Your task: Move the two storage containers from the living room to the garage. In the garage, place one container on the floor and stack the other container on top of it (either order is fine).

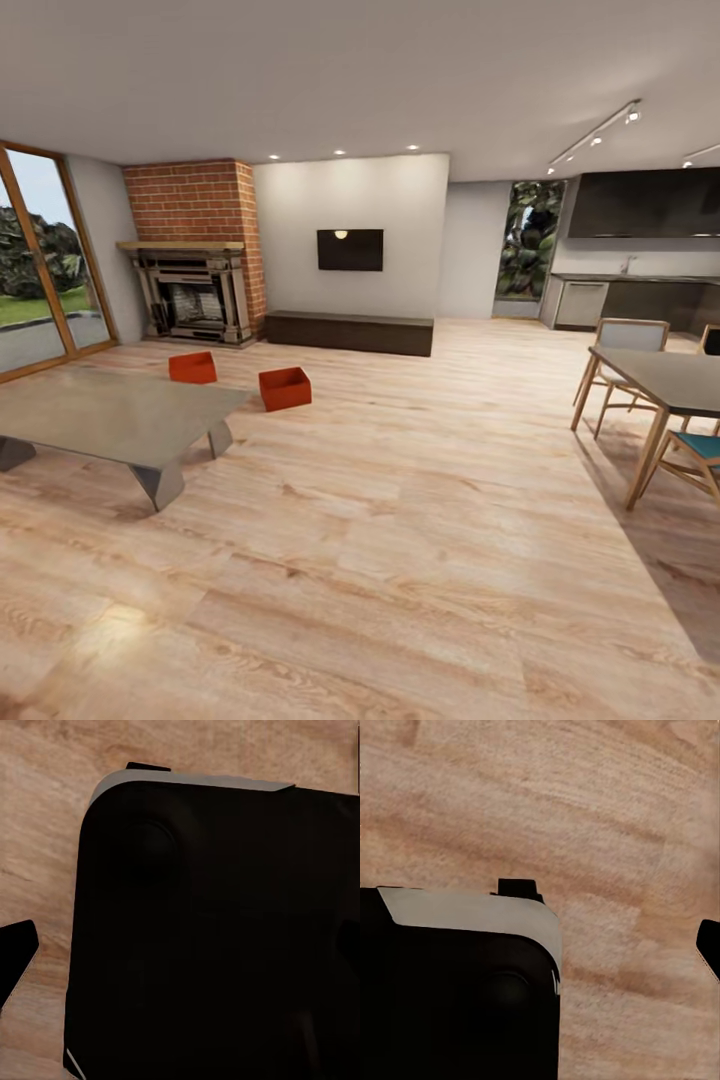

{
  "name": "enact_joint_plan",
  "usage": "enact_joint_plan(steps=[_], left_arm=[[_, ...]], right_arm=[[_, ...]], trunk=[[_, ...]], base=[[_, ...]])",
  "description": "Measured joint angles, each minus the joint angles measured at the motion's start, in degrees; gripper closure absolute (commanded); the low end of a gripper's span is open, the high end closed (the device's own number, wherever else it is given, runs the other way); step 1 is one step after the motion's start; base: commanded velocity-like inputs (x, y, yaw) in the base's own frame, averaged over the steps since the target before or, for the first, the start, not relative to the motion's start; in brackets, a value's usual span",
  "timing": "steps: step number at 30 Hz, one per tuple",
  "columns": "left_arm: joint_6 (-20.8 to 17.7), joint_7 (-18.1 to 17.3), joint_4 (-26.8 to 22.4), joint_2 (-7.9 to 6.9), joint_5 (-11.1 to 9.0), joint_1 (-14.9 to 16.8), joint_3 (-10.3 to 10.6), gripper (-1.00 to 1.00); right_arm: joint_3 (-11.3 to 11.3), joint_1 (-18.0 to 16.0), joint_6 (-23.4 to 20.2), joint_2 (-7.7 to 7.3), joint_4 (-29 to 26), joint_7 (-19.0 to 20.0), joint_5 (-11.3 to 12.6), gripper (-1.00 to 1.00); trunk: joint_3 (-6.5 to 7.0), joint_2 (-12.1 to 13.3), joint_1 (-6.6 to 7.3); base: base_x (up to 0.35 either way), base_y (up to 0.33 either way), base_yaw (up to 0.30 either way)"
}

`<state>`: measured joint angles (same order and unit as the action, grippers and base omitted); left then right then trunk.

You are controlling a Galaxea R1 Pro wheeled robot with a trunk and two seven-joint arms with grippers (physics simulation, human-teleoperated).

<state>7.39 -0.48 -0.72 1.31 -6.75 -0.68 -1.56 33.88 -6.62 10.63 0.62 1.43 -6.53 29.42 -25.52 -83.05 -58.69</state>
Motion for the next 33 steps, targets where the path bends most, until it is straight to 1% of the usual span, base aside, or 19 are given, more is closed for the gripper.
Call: enact_joint_plan(steps=[10,14,33], left_arm=[[0.0,0.0,0.0,0.00,0.0,0.0,0.0,-1.00],[0.0,0.0,0.0,0.00,0.0,0.0,0.0,-1.00],[0.0,0.0,0.0,0.09,0.1,0.0,0.0,-1.00]], right_arm=[[0.0,0.0,0.2,-0.18,0.0,0.0,0.5,-1.00],[-0.1,0.0,0.3,-0.59,0.0,-0.1,0.6,-1.00],[-0.1,0.0,-0.1,-0.54,0.1,-0.1,0.5,-1.00]], trunk=[[0.00,0.0,0.00],[0.00,0.0,0.00],[0.00,0.0,0.00]], base=[[0.322,0.000,0.000],[0.322,0.000,0.000],[0.322,0.000,0.000]])
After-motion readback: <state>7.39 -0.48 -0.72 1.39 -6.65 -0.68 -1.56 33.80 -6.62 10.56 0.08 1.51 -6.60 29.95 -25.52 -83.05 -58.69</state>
